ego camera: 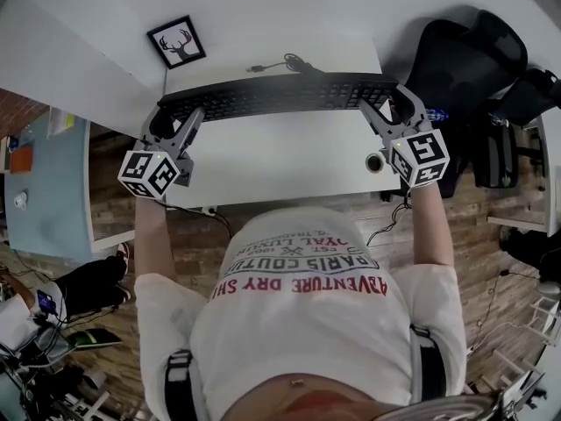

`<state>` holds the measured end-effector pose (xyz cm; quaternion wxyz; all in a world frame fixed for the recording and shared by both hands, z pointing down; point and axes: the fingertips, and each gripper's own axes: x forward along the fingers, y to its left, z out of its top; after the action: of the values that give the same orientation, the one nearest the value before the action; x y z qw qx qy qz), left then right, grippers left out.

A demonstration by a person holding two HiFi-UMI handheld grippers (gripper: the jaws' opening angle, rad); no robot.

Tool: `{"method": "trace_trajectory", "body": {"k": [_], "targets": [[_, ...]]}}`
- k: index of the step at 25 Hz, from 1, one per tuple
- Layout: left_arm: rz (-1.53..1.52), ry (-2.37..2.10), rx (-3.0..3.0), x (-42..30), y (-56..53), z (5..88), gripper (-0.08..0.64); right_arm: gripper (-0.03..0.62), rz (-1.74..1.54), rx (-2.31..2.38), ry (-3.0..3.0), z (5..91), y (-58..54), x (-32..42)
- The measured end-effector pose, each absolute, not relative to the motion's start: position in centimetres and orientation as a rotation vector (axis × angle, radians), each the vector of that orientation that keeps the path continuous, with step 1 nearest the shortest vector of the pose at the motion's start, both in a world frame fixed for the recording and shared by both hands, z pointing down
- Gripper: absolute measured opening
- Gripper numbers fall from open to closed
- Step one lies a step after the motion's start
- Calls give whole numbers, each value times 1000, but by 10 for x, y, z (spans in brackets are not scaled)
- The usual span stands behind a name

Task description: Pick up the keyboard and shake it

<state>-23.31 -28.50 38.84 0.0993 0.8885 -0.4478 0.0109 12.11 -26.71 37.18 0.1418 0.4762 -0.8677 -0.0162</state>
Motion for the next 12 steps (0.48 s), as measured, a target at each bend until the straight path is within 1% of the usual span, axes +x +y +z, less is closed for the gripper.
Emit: {"method": "trace_trajectory", "body": {"k": [4,10,12], "targets": [[-36,-1264,2608,-244,-289,402,321,278,-249,1374,-2464,356,-263,105],[-172,-1230,2680,-256,-284,399,325,278,-790,1334,-2390,316,-250,82],[-186,-1216,2692,-257,-281,399,327,278,-847,1305,-2312,320,-244,83]]}}
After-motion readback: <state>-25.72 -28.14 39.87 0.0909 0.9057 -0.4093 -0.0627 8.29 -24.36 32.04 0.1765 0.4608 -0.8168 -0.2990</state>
